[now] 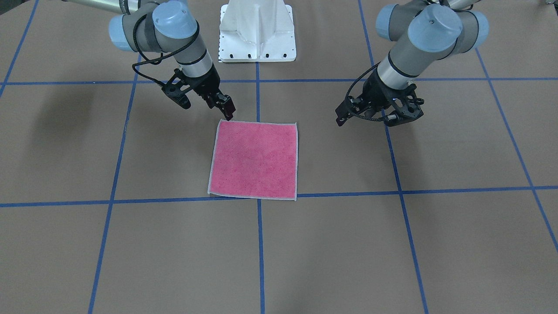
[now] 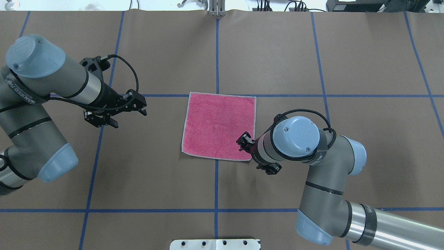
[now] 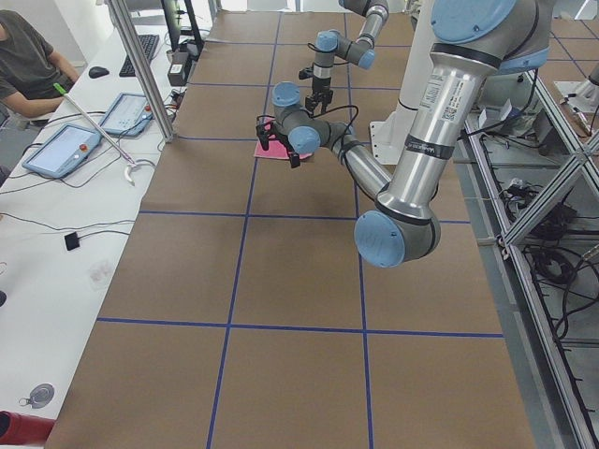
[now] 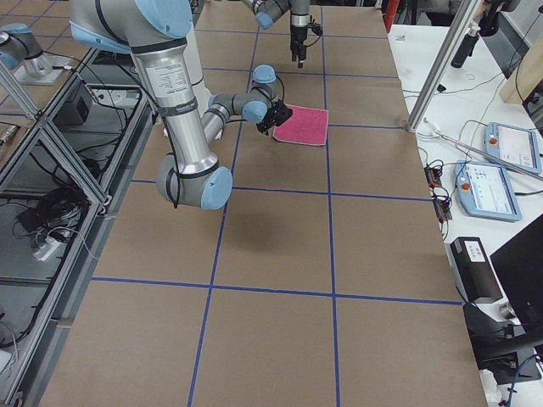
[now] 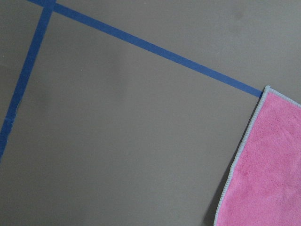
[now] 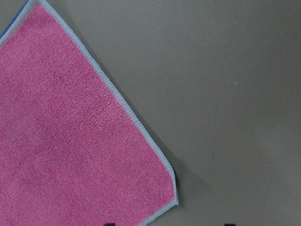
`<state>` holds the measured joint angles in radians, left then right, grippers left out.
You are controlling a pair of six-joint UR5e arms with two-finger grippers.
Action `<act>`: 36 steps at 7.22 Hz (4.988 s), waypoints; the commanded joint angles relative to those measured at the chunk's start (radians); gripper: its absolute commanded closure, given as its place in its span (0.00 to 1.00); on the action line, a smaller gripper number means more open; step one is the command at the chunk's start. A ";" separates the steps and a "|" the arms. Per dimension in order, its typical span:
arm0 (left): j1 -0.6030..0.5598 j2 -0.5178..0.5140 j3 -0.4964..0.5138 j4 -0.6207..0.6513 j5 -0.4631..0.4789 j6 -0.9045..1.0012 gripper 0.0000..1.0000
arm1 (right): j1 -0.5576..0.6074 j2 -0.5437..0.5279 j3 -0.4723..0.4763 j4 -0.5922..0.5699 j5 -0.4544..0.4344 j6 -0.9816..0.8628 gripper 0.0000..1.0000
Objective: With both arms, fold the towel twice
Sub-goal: 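Lower both grippers onto the near towel corners and grasp them, then lift the near towel edge with both grippers and carry it farther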
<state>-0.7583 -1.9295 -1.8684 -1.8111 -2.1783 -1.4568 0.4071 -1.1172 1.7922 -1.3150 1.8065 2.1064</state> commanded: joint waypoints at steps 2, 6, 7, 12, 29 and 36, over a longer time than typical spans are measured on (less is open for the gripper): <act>0.000 0.001 0.000 0.001 0.000 0.001 0.00 | -0.005 0.026 -0.051 -0.001 -0.001 -0.002 0.28; 0.000 0.001 0.000 0.001 0.000 0.000 0.00 | -0.007 0.022 -0.065 -0.004 -0.009 -0.005 0.48; 0.000 0.001 -0.002 0.001 0.000 0.000 0.00 | -0.007 0.022 -0.063 -0.009 -0.010 -0.005 0.57; 0.000 0.004 -0.002 0.001 0.002 0.000 0.00 | 0.009 0.011 -0.045 -0.012 -0.009 -0.008 1.00; 0.336 -0.218 0.201 -0.002 0.325 -0.251 0.74 | 0.016 -0.036 0.018 -0.013 0.001 -0.006 1.00; 0.336 -0.203 0.094 0.001 0.322 -0.304 1.00 | 0.019 -0.055 0.059 -0.013 -0.001 -0.002 1.00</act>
<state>-0.4241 -2.1408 -1.7233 -1.8114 -1.8554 -1.7395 0.4259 -1.1592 1.8280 -1.3284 1.8067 2.1017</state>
